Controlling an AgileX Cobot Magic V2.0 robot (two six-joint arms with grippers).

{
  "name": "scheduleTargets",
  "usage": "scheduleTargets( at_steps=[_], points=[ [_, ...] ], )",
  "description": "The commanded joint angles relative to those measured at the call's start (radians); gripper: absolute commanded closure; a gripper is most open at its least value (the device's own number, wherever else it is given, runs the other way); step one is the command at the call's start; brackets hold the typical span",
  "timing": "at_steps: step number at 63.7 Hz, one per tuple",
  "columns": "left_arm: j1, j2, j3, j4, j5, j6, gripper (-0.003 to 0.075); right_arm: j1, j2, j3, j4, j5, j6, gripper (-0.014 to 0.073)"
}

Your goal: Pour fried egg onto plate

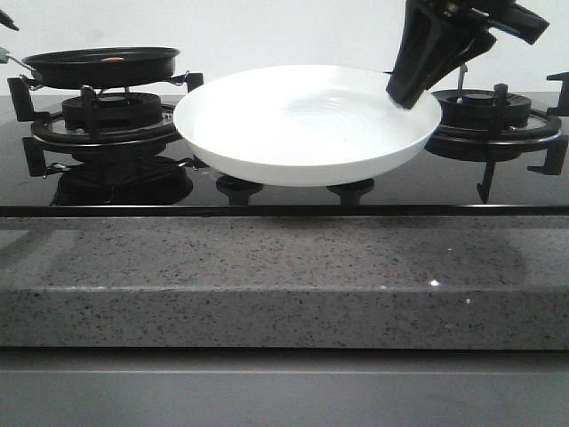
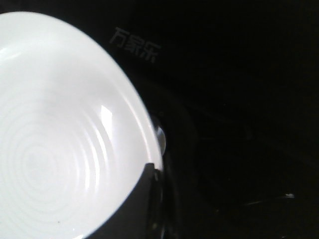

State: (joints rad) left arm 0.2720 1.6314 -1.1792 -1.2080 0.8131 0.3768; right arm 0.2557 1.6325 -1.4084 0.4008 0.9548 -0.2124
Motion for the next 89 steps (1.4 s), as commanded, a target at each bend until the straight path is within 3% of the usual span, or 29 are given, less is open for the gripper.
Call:
scheduleTargets(
  at_steps=[1,13,20,38,53,63,80,89],
  points=[
    [0.000,-0.021,-0.054,-0.062,0.014,0.012,0.0104,0.001,-0.051,-0.023,0.033,-0.029,-0.009,0.0651],
    [0.000,-0.014,-0.070,-0.065,0.014,0.032,0.0106,0.001,-0.051,-0.023,0.033,-0.029,-0.009,0.0651],
    [0.000,-0.014,-0.072,-0.065,0.014,0.032,0.0150,0.001,-0.051,-0.023,0.033,-0.029,-0.009,0.0651],
    [0.000,-0.014,-0.072,-0.065,0.016,0.032,0.0508,0.001,-0.051,-0.023,0.033,-0.029,-0.009,0.0651],
    [0.000,-0.014,-0.072,-0.065,0.024,0.032,0.0733,0.001,-0.051,-0.023,0.033,-0.029,-0.009,0.0651],
    [0.010,-0.014,-0.072,-0.120,0.077,0.032,0.0739,0.001,-0.051,-0.023,0.033,-0.029,-0.009,0.0651],
    [0.024,-0.019,-0.072,-0.422,0.271,0.121,0.0739,0.001,-0.051,-0.023,0.033,-0.029,-0.009,0.0651],
    [0.009,-0.034,-0.072,-0.473,0.313,0.123,0.0739,0.001,-0.051,-0.023,0.033,-0.029,-0.009,0.0651]
  ],
)
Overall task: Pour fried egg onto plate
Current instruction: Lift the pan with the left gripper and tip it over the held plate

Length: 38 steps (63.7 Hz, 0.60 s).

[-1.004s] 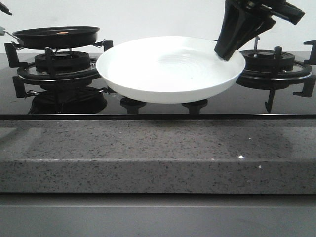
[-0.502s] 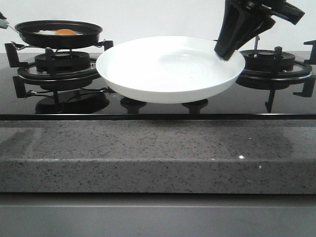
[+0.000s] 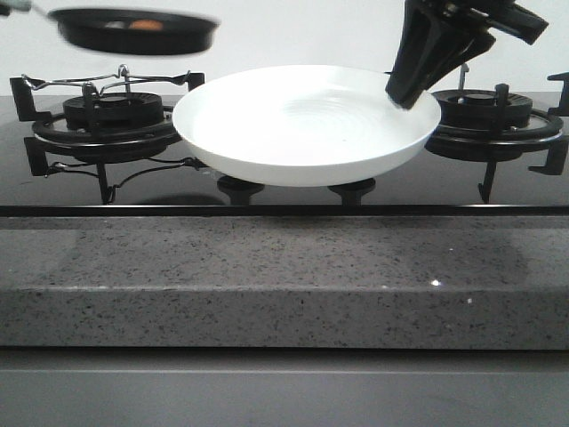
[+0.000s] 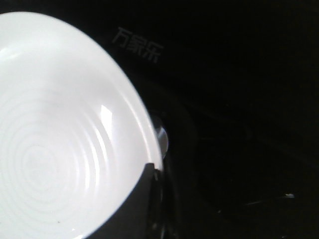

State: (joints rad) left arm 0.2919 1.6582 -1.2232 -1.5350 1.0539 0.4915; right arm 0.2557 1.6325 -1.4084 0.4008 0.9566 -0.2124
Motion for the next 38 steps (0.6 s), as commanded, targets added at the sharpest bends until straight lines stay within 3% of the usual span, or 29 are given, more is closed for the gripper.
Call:
scheduleTargets(
  at_steps=[1,15,24,38],
  points=[
    [-0.014,-0.064,-0.028,-0.146,0.072,0.008,0.0739,0.001,-0.051,-0.023,0.033,-0.031,-0.009,0.0651],
    [-0.062,-0.121,-0.028,-0.135,0.106,0.080,0.0739,0.001,-0.051,-0.023,0.033,-0.031,-0.009,0.0651],
    [-0.124,-0.183,-0.028,-0.077,0.050,0.112,0.0739,0.001,-0.051,-0.023,0.033,-0.031,-0.009,0.0651],
    [-0.236,-0.274,-0.028,0.083,-0.104,0.309,0.0739,0.001,-0.051,-0.023,0.033,-0.031,-0.009,0.0651]
  ],
)
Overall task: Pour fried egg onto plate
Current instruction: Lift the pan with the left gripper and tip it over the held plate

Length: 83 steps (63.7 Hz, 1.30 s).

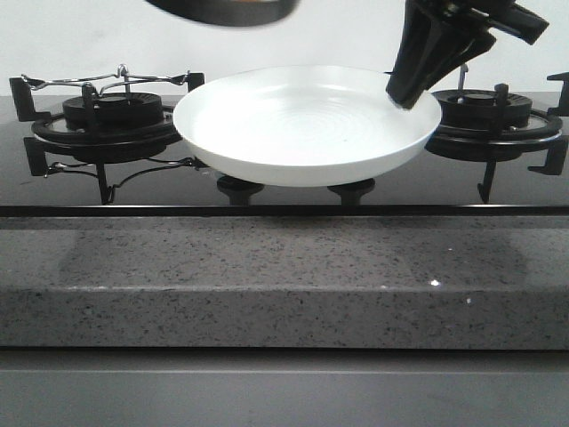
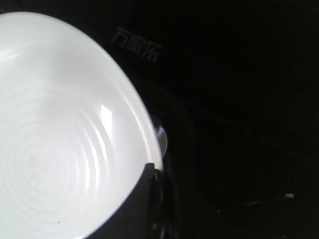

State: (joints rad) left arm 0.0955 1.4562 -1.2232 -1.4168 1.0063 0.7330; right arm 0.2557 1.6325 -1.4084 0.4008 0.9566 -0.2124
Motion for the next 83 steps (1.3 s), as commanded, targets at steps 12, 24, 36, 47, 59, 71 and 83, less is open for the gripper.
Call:
scheduleTargets(
  at_steps=[12,24,36,47,59,71,83],
  points=[
    [-0.133,-0.138,-0.028,0.053,-0.167,0.167,0.0739,0.001,-0.051,-0.023,0.033,-0.031,-0.009,0.0651],
    [-0.231,-0.223,-0.028,0.117,-0.258,0.360,0.0739,0.001,-0.051,-0.023,0.033,-0.031,-0.009,0.0651],
    [-0.330,-0.286,-0.028,0.215,-0.362,0.411,0.0739,0.001,-0.051,-0.023,0.033,-0.031,-0.009,0.0651],
    [-0.417,-0.294,-0.028,0.256,-0.422,0.462,0.0739,0.001,-0.051,-0.023,0.033,-0.031,-0.009,0.0651],
    [-0.522,-0.294,-0.028,0.399,-0.558,0.462,0.0739,0.001,-0.051,-0.023,0.033,-0.031,-0.009,0.0651],
    [-0.571,-0.294,-0.028,0.417,-0.615,0.462,0.0739,0.001,-0.051,-0.023,0.033,-0.031,-0.009,0.0651],
    [-0.571,-0.289,-0.024,0.417,-0.615,0.453,0.0739,0.001,-0.051,-0.023,0.033,-0.031,-0.009,0.0651]
  ],
)
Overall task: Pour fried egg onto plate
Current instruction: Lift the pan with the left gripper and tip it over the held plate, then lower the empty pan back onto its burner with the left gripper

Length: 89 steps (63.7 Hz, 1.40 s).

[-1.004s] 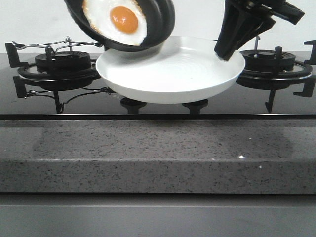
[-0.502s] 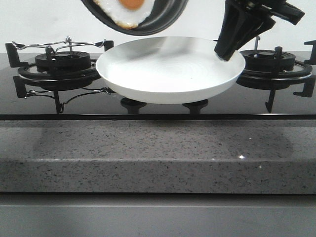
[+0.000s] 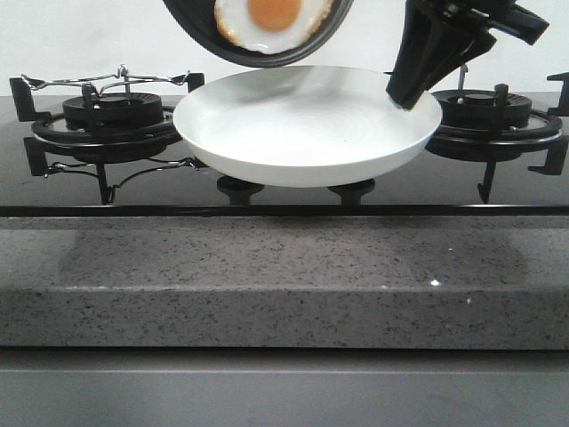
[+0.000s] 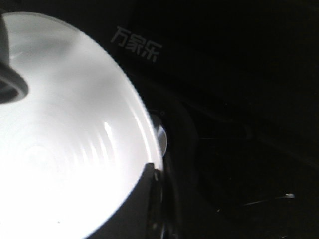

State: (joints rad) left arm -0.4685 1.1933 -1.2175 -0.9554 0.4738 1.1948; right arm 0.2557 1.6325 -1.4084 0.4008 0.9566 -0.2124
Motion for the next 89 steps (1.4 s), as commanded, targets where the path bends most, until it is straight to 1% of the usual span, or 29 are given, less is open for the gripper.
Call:
scheduleTargets(
  at_steps=[1,8,17,32,45,49,56,62,65,72,73,77,82,89],
  points=[
    [-0.007,-0.026,-0.030,-0.044,-0.082,-0.009,0.0739,0.001,-0.051,-0.023,0.033,-0.031,-0.009,0.0651],
    [-0.007,-0.026,-0.030,-0.042,-0.085,-0.009,0.0739,0.001,-0.051,-0.023,0.033,-0.031,-0.009,0.0651],
    [-0.011,-0.028,-0.030,0.003,-0.097,-0.009,0.0739,0.001,-0.051,-0.023,0.033,-0.031,-0.009,0.0651],
    [-0.027,-0.028,-0.030,0.005,-0.108,-0.009,0.0739,0.001,-0.051,-0.023,0.033,-0.031,-0.009,0.0651],
    [-0.015,-0.028,-0.030,-0.033,-0.110,-0.010,0.0739,0.001,-0.051,-0.023,0.033,-0.031,-0.009,0.0651],
    [0.006,-0.028,-0.030,-0.091,-0.129,-0.034,0.0739,0.001,-0.051,-0.023,0.033,-0.031,-0.009,0.0651],
    [0.086,-0.024,-0.030,-0.223,-0.168,-0.113,0.0739,0.001,-0.051,-0.023,0.033,-0.031,-0.009,0.0651],
    [0.194,-0.018,-0.030,-0.361,-0.120,-0.115,0.0739,0.001,-0.051,-0.023,0.033,-0.031,-0.009,0.0651],
    [0.246,-0.004,-0.030,-0.436,-0.069,-0.115,0.0739,0.001,-0.051,-0.023,0.033,-0.031,-0.009,0.0651],
    [0.387,0.040,-0.030,-0.615,0.119,-0.117,0.0738,0.001,-0.051,-0.023,0.033,-0.031,-0.009,0.0651],
    [0.406,0.049,-0.030,-0.638,0.162,-0.123,0.0738,0.001,-0.051,-0.023,0.033,-0.031,-0.009,0.0651],
    [0.486,0.095,-0.030,-0.723,0.270,-0.197,0.0739,0.001,-0.051,-0.023,0.033,-0.031,-0.009,0.0651],
    [0.571,0.158,-0.030,-0.789,0.358,-0.289,0.0739,0.001,-0.051,-0.023,0.033,-0.031,-0.009,0.0651],
    [0.660,0.243,-0.030,-0.829,0.423,-0.410,0.0739,0.001,-0.051,-0.023,0.033,-0.031,-0.009,0.0651]
  ],
)
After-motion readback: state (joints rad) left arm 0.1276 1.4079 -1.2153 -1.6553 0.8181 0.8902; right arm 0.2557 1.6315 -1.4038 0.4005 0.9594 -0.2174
